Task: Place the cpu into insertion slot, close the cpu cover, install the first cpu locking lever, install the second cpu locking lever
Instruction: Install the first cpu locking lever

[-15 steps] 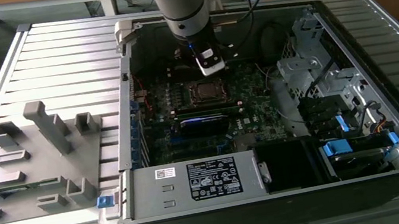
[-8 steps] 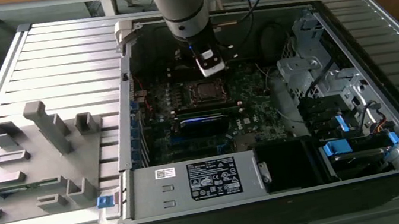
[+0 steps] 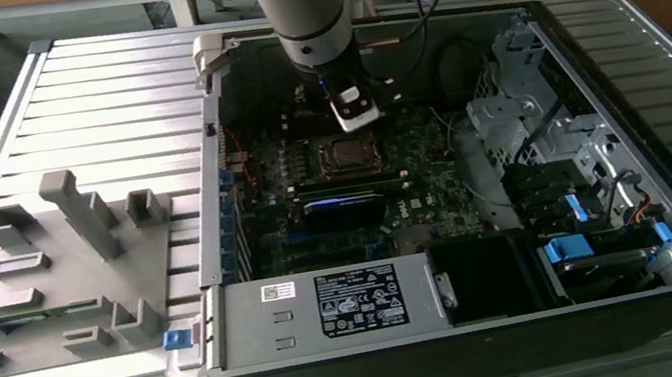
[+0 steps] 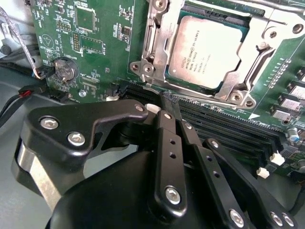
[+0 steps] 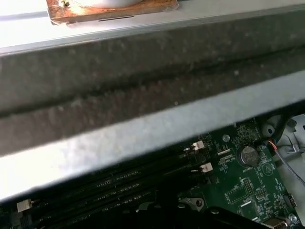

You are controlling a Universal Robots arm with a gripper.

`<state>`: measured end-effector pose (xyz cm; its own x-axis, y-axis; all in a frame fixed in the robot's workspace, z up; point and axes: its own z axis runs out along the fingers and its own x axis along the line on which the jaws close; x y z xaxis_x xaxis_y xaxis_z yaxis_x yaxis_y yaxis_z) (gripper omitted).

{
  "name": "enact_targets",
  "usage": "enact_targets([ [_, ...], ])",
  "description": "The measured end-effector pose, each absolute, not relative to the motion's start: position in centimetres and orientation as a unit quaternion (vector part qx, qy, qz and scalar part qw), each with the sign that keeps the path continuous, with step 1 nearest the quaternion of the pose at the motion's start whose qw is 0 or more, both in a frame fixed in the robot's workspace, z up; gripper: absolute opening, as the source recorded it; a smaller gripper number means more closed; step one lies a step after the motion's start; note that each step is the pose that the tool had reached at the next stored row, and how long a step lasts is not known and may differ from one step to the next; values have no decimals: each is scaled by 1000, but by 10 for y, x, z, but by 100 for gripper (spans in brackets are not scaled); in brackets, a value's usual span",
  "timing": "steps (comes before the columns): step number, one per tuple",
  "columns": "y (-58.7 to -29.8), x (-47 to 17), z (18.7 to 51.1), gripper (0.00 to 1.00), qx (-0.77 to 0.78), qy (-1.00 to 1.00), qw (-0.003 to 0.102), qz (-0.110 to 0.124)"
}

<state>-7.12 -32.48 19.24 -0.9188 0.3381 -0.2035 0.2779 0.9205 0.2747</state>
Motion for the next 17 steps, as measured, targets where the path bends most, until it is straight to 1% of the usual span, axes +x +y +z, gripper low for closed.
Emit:
enact_targets([
  [17,-329,-71,188,10,158,972,127,123],
])
